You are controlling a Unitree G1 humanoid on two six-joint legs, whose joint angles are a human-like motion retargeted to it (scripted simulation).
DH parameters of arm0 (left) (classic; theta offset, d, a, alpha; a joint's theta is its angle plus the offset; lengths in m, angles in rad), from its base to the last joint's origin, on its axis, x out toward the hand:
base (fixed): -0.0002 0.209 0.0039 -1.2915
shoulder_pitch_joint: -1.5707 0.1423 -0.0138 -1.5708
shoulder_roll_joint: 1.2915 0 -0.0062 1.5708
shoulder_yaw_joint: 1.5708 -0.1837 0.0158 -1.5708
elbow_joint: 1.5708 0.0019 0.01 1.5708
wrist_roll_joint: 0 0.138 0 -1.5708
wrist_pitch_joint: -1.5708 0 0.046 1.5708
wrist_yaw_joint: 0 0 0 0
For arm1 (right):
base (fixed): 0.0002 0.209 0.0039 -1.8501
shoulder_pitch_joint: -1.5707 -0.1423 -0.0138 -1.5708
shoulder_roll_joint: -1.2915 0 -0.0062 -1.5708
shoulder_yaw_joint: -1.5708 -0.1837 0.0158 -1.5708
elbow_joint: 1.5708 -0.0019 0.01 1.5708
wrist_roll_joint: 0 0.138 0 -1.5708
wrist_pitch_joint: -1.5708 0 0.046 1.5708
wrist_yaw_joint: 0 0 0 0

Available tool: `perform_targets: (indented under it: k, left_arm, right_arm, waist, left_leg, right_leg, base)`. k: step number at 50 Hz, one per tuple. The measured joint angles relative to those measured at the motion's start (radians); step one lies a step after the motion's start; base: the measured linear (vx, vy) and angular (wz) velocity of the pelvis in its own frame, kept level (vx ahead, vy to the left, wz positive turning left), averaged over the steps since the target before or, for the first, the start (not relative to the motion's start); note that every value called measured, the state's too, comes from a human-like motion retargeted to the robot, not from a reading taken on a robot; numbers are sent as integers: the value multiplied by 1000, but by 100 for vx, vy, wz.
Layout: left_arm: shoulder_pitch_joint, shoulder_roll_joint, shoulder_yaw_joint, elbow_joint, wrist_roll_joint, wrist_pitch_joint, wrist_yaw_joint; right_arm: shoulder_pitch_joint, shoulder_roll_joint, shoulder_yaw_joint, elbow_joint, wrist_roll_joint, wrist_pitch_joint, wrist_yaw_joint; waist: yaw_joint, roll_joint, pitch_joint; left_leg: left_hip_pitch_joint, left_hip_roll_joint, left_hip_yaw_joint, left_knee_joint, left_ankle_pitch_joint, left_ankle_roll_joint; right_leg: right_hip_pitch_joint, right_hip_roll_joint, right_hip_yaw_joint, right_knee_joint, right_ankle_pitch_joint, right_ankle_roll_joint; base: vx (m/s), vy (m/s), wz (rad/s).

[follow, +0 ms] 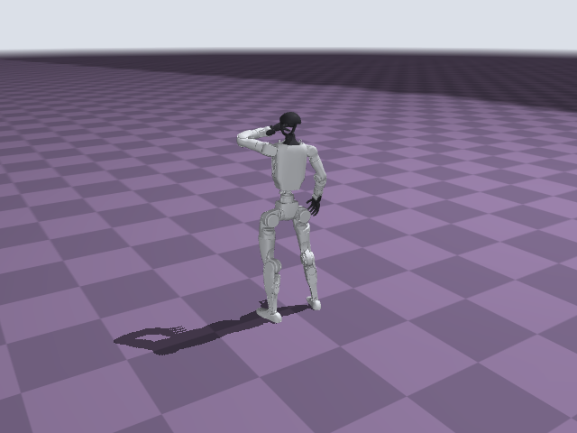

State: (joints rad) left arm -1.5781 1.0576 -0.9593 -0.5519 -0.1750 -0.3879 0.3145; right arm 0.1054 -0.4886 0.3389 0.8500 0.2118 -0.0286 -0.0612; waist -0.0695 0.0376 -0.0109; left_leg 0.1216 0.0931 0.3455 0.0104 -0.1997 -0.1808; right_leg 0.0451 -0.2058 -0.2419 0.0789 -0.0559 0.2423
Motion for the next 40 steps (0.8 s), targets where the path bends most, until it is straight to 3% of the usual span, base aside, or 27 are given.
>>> perform_targets:
  k: [10,18,22,33,40]
  left_arm:
    - [-203,-165,-161,126,-23,21,16]
    - [-33,8,-76,42,-159,-29,-32]
    - [17,22,-20,5,-162,-23,-30]
    - [-187,-230,-139,75,-103,27,-12]
    - [-93,-90,-103,22,-158,-4,-20]
  right_arm:
    - [-12,7,103,67,16,16,13]
    - [-7,11,49,22,-1,13,4]
    - [10,7,19,4,8,14,-10]
    - [-15,9,91,68,34,36,10]
    - [-29,3,46,21,18,24,-8]
  waist:
    - [-2,-19,8]
    - [10,-31,23]
    - [11,-29,20]
    - [15,-51,10]
    - [26,-46,12]
  left_leg:
    - [-3,-7,-33,2,6,2]
    - [5,-4,-12,1,4,3]
    - [4,-3,-12,0,3,3]
    - [-2,-7,-39,0,5,2]
    - [5,-4,-8,-1,0,4]
  right_leg:
    - [20,-10,-32,1,-6,-5]
    - [12,-5,-11,1,1,-3]
    - [12,-3,-12,0,2,-2]
    - [24,-9,-38,-2,-4,-8]
    - [9,-5,-7,1,0,-4]
  base:
    - [0,0,11]
    - [0,0,0]
    - [0,0,0]
    - [0,0,7]
    - [0,0,-20]
